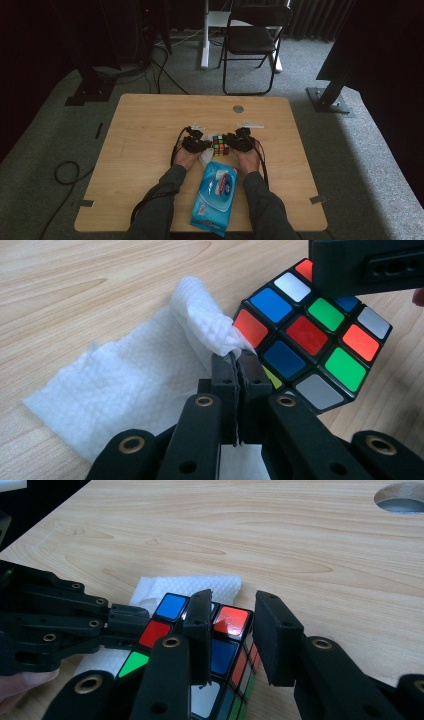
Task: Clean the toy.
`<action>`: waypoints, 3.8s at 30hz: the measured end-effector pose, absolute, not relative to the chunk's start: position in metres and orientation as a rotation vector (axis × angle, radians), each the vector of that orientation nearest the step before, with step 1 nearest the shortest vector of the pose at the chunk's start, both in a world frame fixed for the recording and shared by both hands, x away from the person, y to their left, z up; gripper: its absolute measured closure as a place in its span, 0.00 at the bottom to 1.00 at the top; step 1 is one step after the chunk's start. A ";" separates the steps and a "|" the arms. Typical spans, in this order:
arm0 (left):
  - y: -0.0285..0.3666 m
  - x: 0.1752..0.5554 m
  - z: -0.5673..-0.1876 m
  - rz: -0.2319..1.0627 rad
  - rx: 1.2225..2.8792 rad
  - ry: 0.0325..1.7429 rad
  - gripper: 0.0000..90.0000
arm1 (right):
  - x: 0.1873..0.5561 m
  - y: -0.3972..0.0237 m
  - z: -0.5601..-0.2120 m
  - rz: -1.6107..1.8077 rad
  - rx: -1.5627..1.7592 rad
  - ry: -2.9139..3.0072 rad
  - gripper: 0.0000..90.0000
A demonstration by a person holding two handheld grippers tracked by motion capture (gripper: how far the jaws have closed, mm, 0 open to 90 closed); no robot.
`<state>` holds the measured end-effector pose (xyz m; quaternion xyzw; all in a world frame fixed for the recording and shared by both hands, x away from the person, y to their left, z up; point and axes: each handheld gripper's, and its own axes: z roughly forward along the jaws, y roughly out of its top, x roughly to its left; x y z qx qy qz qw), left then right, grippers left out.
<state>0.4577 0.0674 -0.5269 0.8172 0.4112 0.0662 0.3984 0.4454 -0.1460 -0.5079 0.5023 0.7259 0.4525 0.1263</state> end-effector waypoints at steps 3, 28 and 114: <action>0.066 0.458 -0.528 0.171 2.085 1.044 0.98 | 0.445 -0.146 -0.508 1.318 1.464 2.111 0.77; 0.074 0.445 -0.502 0.147 1.986 0.942 0.98 | 0.445 -0.146 -0.508 1.320 1.467 2.108 0.77; 0.088 0.457 -0.514 0.172 2.030 1.041 0.97 | 0.444 -0.144 -0.508 1.335 1.426 2.147 0.78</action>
